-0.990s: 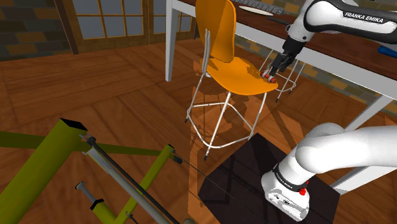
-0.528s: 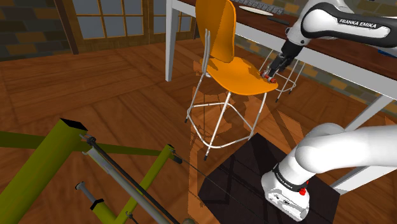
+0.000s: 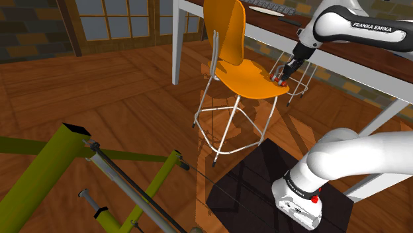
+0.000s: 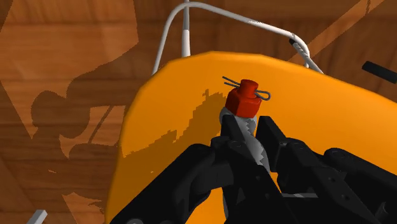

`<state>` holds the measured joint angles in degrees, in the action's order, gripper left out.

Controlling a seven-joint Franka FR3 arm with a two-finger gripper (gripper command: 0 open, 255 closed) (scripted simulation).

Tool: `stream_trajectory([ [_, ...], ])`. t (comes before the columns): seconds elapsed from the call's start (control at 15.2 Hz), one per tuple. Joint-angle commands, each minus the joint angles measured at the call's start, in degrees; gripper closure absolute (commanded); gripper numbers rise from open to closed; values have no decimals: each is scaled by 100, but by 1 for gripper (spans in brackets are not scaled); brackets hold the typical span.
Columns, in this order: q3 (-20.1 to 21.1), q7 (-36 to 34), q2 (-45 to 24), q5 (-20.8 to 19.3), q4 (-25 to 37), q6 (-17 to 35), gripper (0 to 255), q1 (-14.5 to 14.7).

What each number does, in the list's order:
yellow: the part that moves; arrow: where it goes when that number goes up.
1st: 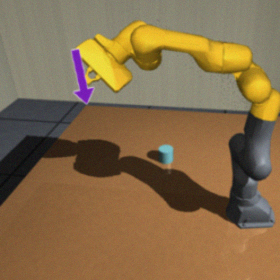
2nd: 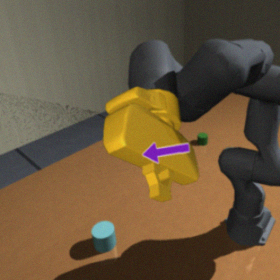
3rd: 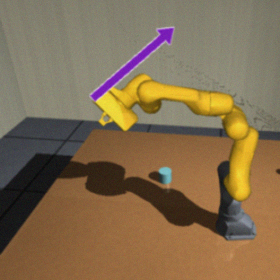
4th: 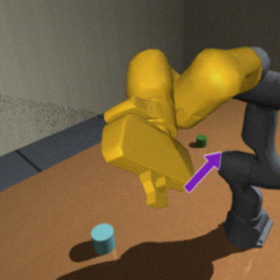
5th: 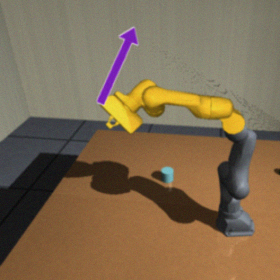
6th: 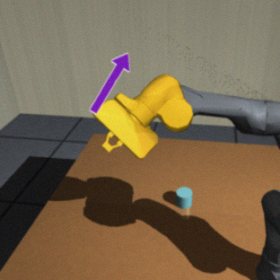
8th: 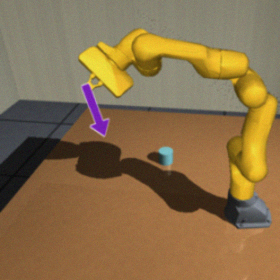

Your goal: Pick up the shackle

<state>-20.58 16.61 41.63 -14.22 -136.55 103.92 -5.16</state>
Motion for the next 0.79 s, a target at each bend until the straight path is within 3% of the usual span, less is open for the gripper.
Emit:
stream_trajectory([
  [0.0,-262,0,-275,-6,-107,-125,255,-48],
  [0.2,-252,-5,-236,-16,-139,-139,255,-60],
  [0.26,-45,-164,-205,92,-150,-191,255,-44],
  [0.73,72,-121,-258,196,409,-704,255,-41],
])
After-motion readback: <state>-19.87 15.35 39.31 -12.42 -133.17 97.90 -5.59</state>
